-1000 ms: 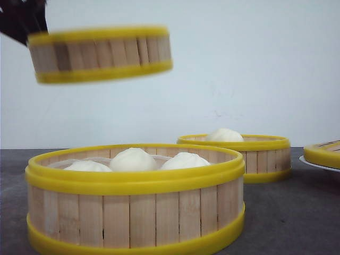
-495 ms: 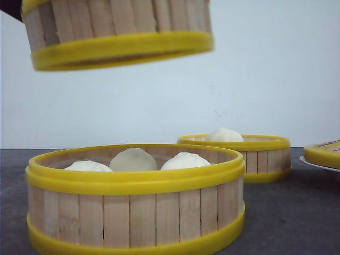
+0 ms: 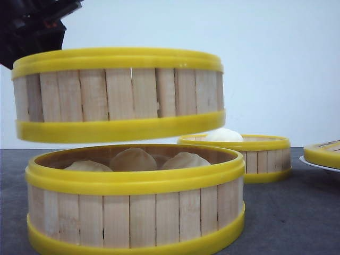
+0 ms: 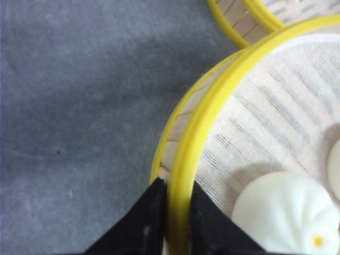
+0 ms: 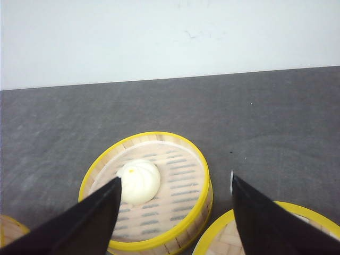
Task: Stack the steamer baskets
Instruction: 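Lift the held basket and lower it onto the nearest basket, then open the left gripper and withdraw it from the stack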
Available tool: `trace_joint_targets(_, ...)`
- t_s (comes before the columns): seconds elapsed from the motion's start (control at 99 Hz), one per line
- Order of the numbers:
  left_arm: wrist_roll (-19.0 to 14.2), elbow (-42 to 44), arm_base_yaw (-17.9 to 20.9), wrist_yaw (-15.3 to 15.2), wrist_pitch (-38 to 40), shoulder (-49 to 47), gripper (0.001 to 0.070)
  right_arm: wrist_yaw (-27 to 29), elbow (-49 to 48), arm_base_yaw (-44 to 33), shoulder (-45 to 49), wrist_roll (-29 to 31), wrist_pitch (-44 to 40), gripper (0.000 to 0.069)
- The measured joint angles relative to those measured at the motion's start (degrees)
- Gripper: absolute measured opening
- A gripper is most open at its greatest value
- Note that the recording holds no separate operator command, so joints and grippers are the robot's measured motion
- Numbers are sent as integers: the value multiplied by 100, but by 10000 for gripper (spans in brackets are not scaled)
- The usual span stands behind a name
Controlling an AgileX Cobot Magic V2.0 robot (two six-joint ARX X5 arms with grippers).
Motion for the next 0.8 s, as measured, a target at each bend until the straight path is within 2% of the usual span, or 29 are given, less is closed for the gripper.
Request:
trace_joint_targets(0.485, -7, -22, -232, 168, 116, 654, 27, -4, 0, 0, 0, 0, 0, 404)
trace_joint_targets(0.798, 0, -13, -236, 188, 256, 741, 27, -7, 0, 0, 0, 0, 0, 404)
